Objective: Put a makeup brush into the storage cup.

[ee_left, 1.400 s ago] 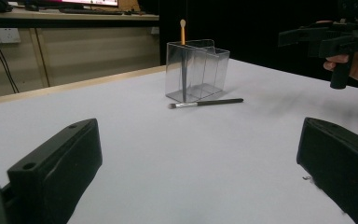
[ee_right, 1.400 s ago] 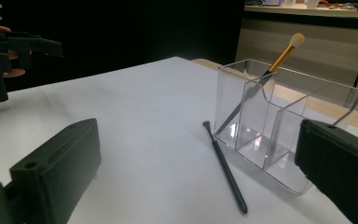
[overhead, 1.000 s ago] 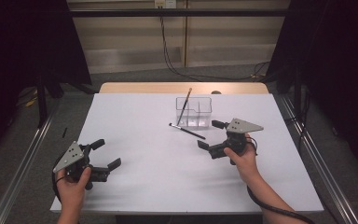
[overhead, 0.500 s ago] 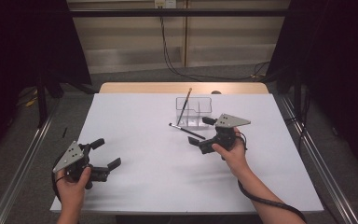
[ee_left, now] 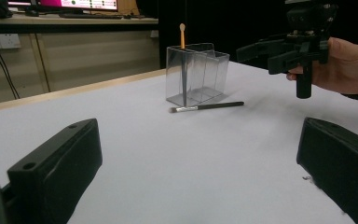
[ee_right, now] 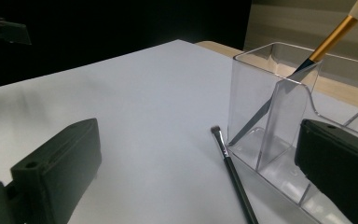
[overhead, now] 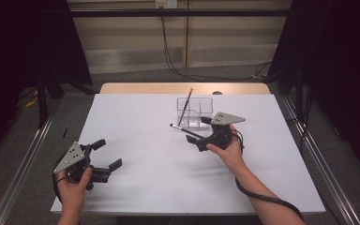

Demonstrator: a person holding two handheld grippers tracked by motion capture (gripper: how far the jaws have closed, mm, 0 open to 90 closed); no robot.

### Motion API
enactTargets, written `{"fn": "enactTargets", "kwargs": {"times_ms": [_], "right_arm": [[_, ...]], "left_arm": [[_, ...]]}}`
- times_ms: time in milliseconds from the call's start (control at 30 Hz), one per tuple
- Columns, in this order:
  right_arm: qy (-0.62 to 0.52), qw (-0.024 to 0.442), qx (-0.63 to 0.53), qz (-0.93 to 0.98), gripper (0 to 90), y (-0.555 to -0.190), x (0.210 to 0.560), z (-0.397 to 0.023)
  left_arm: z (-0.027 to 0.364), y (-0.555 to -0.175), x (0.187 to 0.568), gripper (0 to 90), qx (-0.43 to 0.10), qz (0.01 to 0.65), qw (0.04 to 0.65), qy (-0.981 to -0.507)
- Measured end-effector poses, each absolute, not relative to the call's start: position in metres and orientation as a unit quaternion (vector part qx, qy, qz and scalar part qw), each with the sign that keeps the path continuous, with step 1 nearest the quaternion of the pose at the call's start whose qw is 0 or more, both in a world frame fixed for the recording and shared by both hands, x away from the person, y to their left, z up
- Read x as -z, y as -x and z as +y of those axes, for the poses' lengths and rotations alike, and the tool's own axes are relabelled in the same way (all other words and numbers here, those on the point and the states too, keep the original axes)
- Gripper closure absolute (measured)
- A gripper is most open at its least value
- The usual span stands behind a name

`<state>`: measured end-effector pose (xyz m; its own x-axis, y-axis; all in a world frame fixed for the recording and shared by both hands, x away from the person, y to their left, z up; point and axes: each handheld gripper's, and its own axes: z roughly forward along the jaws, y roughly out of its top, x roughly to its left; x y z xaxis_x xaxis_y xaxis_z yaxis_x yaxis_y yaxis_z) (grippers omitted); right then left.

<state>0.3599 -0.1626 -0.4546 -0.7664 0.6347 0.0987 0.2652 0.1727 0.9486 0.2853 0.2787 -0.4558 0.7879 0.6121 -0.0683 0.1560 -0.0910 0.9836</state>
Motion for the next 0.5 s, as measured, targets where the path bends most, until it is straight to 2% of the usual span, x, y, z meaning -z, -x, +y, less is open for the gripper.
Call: {"fn": "enactTargets", "kwargs": {"times_ms": [500], "right_arm": [[-0.299,0.156,-0.549,0.765,0.7,-0.3693,0.4565,-0.1532]], "left_arm": [[0.2778,-0.2850,0.4545,0.0,-0.185,0.263,0.618,-0.718]]}}
